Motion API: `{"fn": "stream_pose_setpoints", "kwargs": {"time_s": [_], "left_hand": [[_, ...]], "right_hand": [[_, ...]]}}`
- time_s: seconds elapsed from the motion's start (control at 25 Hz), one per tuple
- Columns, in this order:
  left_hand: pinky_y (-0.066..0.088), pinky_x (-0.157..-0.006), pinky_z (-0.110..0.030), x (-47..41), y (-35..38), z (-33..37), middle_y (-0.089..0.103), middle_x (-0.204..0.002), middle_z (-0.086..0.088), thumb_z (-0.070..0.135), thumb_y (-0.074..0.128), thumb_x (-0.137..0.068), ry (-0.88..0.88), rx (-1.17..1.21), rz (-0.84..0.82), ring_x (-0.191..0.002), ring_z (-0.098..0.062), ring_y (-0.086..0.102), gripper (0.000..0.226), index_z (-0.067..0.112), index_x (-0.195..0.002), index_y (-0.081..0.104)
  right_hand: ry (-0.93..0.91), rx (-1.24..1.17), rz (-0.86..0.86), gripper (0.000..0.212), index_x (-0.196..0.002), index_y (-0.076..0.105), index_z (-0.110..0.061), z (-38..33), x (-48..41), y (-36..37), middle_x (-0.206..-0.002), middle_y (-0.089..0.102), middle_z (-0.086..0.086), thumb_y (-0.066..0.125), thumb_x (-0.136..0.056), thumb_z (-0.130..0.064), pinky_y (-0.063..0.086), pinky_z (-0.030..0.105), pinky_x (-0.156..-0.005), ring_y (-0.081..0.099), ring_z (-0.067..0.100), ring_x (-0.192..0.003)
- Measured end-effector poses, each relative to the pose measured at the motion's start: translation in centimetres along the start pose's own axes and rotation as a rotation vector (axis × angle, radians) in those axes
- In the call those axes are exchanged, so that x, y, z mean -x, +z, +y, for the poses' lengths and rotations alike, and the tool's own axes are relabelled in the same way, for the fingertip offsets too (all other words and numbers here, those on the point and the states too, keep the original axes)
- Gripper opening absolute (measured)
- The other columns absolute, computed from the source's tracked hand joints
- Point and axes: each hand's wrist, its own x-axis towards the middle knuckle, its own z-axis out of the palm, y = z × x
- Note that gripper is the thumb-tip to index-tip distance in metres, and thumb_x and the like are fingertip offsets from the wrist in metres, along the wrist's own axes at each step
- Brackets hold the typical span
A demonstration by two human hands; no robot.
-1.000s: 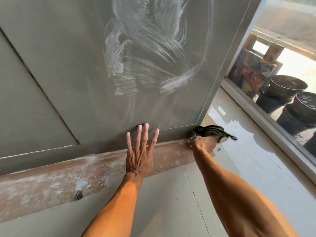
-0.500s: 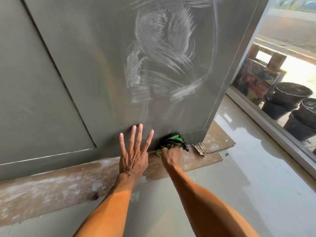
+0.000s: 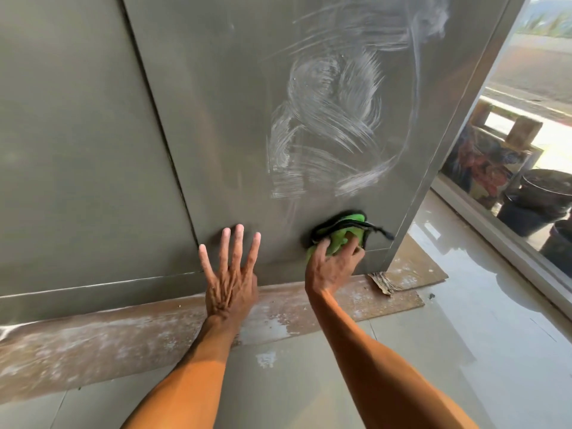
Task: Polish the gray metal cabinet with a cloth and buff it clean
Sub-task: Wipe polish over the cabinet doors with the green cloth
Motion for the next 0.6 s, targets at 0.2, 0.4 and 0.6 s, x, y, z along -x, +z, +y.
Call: {"fn": "stream_pose_setpoints", "kwargs": {"time_s": [0.2, 0.4, 0.6], "left_hand": [[0.006, -0.120, -0.072, 0.1, -0.7, -1.5, 0.010, -0.170, -0.020, 0.023, 0.055, -0.096, -0.140, -0.020, 0.028, -0.157, -0.038, 0.011, 0.078, 0.013, -0.164, 0.017], [0.006, -0.120, -0.072, 0.7, -1.0, -1.5, 0.012, -0.169, -0.021, 0.018, 0.047, -0.093, -0.145, 0.018, 0.033, -0.157, -0.039, 0.013, 0.077, 0.008, -0.163, 0.016], [0.003, -0.121, -0.071, -1.6, -1.8, 0.2, 0.005, -0.169, -0.023, 0.011, 0.064, -0.073, -0.160, 0.058, -0.014, -0.157, -0.041, 0.004, 0.109, 0.019, -0.165, 0.007]], "right_hand": [[-0.649, 0.182, -0.431, 0.031, -0.116, 0.062, -0.015, 0.4, 7.0, 2.0, -0.122, 0.041, 0.012, 0.065, -0.085, -0.017, 0.053, 0.035, -0.074, 0.059, 0.032, -0.092], [-0.611, 0.167, -0.320, 0.024, -0.111, 0.061, -0.004, 1.3, 7.7, 3.4, -0.126, 0.045, 0.021, 0.054, -0.088, -0.006, 0.047, 0.036, -0.082, 0.053, 0.036, -0.099], [0.119, 0.156, -0.042, 0.059, -0.146, 0.039, 0.004, 3.0, -1.9, -0.6, -0.130, 0.042, 0.039, 0.048, -0.092, -0.018, 0.035, 0.044, -0.097, 0.047, 0.051, -0.117]]}}
